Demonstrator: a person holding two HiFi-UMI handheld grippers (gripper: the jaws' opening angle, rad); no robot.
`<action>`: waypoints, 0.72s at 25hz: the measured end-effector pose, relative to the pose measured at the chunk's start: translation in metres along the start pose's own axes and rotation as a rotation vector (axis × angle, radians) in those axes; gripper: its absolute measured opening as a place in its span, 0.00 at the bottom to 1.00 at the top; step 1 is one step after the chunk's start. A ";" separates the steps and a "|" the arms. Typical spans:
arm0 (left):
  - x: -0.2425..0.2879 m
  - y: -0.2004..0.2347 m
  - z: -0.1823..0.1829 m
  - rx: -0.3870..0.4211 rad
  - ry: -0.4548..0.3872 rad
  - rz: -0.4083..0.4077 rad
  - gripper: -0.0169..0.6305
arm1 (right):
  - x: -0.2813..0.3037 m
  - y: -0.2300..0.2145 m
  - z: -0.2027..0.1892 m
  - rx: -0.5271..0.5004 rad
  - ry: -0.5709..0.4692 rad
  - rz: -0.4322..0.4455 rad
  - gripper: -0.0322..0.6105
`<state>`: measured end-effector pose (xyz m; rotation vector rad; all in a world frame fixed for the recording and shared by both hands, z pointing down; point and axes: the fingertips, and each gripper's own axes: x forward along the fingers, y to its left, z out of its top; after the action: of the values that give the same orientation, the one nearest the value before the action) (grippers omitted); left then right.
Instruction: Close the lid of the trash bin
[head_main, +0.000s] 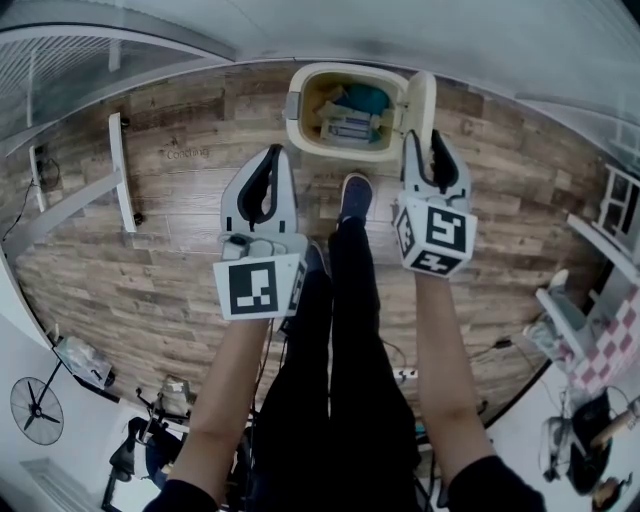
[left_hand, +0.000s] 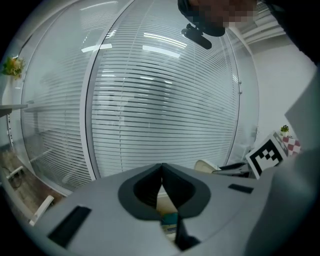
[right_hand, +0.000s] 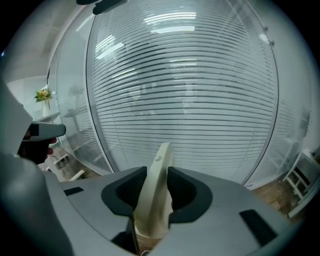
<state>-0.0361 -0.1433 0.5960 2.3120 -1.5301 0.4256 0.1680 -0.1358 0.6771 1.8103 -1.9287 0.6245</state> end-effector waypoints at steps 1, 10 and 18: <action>-0.001 0.002 -0.001 -0.001 0.000 0.005 0.04 | 0.001 0.003 0.001 -0.002 -0.002 0.006 0.25; -0.014 0.018 -0.011 -0.013 0.007 0.033 0.04 | 0.020 0.039 0.000 -0.022 0.007 0.050 0.31; -0.023 0.030 -0.021 -0.028 0.007 0.062 0.04 | 0.040 0.080 -0.002 -0.094 0.027 0.041 0.33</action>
<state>-0.0740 -0.1266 0.6090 2.2449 -1.5974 0.4252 0.0852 -0.1624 0.6989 1.7001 -1.9486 0.5591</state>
